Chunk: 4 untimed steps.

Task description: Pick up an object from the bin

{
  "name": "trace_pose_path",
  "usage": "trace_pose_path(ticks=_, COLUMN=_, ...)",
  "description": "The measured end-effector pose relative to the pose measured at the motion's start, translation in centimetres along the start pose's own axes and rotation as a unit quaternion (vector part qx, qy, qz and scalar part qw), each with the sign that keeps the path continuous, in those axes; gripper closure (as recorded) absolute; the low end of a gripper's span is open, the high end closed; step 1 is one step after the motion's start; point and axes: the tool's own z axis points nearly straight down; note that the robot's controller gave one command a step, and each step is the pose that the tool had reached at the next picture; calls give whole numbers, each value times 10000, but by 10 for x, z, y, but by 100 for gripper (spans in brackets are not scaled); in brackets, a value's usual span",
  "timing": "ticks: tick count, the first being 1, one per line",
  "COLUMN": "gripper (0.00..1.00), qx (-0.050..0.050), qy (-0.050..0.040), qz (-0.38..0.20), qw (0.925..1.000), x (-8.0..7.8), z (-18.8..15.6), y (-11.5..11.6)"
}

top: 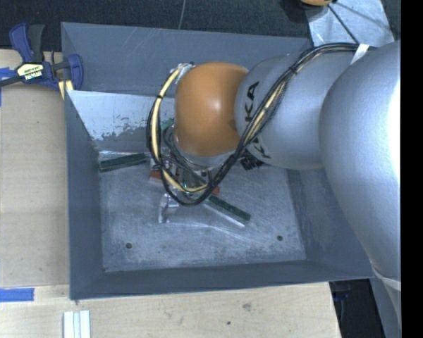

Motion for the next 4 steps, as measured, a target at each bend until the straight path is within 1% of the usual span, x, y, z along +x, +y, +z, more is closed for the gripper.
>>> trace_pose_path(ticks=1, gripper=0, qx=-6, qy=-39, qz=10, qw=10000, x=-2, z=-4, y=0)
trace_pose_path(ticks=2, gripper=100, qx=-64, qy=-154, qz=135, qw=9998, x=-43, z=43, y=-100)
trace_pose_path(ticks=3, gripper=100, qx=-61, qy=-148, qz=138, qw=9998, x=-43, z=43, y=-100)
trace_pose_path(ticks=4, gripper=100, qx=-4, qy=-93, qz=2, qw=10000, x=-54, z=-126, y=-114)
